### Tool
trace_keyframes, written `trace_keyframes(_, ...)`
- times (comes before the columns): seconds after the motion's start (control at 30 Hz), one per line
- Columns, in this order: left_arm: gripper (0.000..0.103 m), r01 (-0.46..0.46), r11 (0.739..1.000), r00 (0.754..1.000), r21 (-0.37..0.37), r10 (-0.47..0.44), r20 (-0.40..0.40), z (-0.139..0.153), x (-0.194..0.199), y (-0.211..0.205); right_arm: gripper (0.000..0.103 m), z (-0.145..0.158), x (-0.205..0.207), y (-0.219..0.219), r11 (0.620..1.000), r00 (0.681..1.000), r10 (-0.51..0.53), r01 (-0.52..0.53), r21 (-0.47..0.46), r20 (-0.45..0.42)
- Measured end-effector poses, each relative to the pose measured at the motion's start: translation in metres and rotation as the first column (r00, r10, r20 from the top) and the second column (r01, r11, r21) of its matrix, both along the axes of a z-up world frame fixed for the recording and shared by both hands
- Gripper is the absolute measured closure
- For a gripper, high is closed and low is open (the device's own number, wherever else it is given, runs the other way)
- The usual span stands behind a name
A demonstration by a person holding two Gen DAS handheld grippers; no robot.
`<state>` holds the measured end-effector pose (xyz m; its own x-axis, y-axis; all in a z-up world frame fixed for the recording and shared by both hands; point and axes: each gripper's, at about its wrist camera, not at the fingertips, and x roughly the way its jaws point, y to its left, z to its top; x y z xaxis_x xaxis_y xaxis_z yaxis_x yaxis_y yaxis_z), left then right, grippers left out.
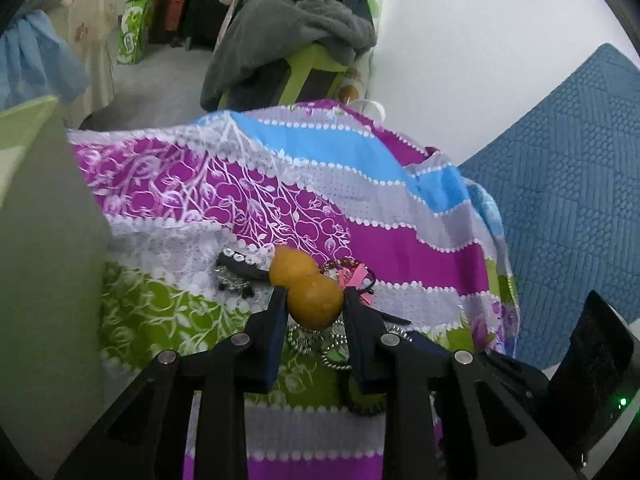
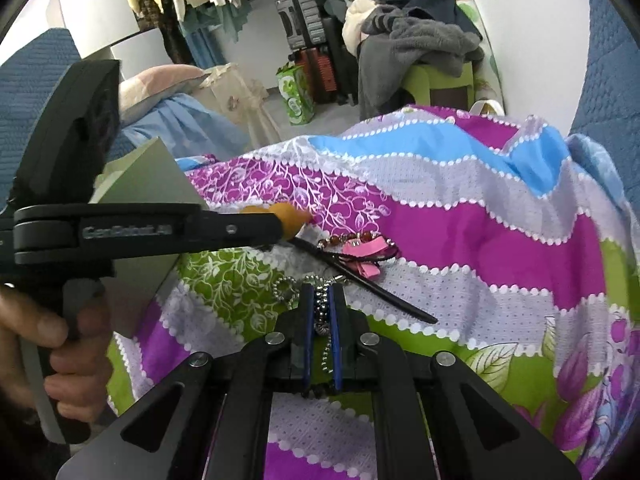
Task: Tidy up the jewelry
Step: 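Carry the gourd pendant and chain necklace into the white box and open both tools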
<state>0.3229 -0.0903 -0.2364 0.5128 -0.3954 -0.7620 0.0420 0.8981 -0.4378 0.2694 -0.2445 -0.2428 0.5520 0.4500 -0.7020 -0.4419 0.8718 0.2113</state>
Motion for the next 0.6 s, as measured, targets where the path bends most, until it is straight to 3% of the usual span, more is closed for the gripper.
trace_keyframes(0.37,0.076,0.009,0.999,0.999,0.043,-0.011,0.048,0.048,-0.056,0.017,0.098,0.054,-0.035,0.0,0.997,0.996,-0.037,0.031,0.067,0.083)
trace_keyframes(0.6,0.076,0.0,0.999,0.998,0.04,-0.002,0.057,0.082,-0.097,0.037,0.098,0.076,-0.059,0.001,0.994,0.995,-0.079,0.074,0.084,0.055)
